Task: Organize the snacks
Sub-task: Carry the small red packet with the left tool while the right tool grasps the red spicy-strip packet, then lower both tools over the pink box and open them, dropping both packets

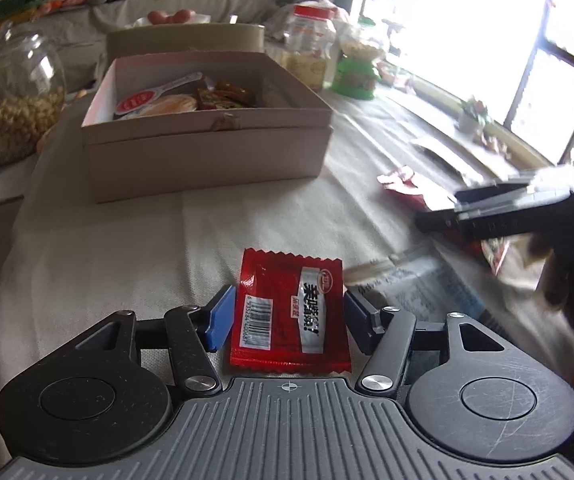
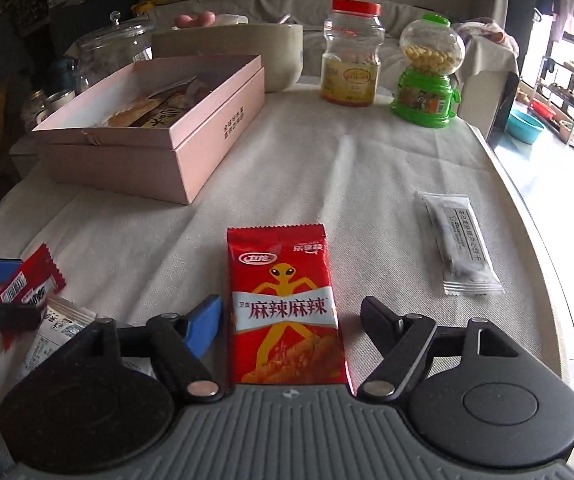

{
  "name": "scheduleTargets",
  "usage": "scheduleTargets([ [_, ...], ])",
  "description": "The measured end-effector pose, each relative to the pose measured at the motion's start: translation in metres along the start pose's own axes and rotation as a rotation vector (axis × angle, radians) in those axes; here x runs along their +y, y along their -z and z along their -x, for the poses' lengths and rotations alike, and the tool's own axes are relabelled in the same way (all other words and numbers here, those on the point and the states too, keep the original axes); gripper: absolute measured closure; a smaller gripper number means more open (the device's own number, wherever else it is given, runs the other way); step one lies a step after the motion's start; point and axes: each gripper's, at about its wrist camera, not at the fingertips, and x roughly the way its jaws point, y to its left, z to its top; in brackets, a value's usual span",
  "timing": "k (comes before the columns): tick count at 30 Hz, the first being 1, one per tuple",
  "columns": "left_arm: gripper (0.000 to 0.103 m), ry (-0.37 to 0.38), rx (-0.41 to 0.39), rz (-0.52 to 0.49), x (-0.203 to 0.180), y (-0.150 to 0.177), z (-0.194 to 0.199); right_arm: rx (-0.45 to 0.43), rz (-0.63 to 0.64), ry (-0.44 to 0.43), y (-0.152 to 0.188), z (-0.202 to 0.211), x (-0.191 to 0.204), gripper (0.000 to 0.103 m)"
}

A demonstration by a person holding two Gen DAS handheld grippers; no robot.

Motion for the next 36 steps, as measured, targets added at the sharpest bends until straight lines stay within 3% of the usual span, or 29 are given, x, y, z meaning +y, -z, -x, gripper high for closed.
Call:
scheduleTargets([
  [1,0.038,-0.006,0.008,-0.027,-0.003,0.0,0.0,0.004,0.018,-0.011,0.0,0.003,0.003,0.048],
  [2,0.038,-0.008,0.012,-0.038,-0.005,0.001,0.002,0.011,0.04,-0.014,0.0,0.006,0.007,0.052],
  [4,0.04,0.006,0.011,-0.022,-0.004,0.003,0.005,0.025,0.09,-0.011,0.004,0.015,0.015,0.055],
  [6,0.05,0.037,-0.008,0.027,0.001,0.005,0.013,0.033,0.113,-0.029,0.007,0.025,0.019,0.057],
  [7,0.062,0.056,-0.023,0.051,0.004,0.006,0.018,0.036,0.116,-0.046,0.009,0.032,0.021,0.057],
  [11,0.062,0.079,-0.094,0.115,0.014,0.004,0.042,-0.035,0.117,-0.104,0.0,0.071,0.025,0.058],
  [16,0.063,0.043,-0.236,0.086,0.018,-0.026,0.083,-0.193,0.122,-0.165,-0.042,0.125,0.034,0.058],
  [20,0.062,-0.039,-0.367,-0.017,0.019,-0.077,0.112,-0.3,0.134,-0.193,-0.099,0.15,0.044,0.057],
  [22,0.062,-0.064,-0.414,-0.02,0.028,-0.108,0.114,-0.319,0.132,-0.208,-0.129,0.148,0.05,0.057],
  [25,0.062,-0.045,-0.391,0.034,0.051,-0.148,0.09,-0.303,0.118,-0.199,-0.17,0.123,0.059,0.057],
  [28,0.062,-0.03,-0.298,0.149,0.077,-0.165,0.043,-0.211,0.04,-0.204,-0.198,0.082,0.063,0.057],
  [34,0.055,-0.054,-0.103,0.348,0.121,-0.154,-0.039,-0.094,0.013,-0.169,-0.217,-0.005,0.081,0.057],
  [36,0.053,-0.065,-0.086,0.38,0.131,-0.148,-0.05,-0.044,-0.015,-0.192,-0.219,-0.032,0.081,0.054],
])
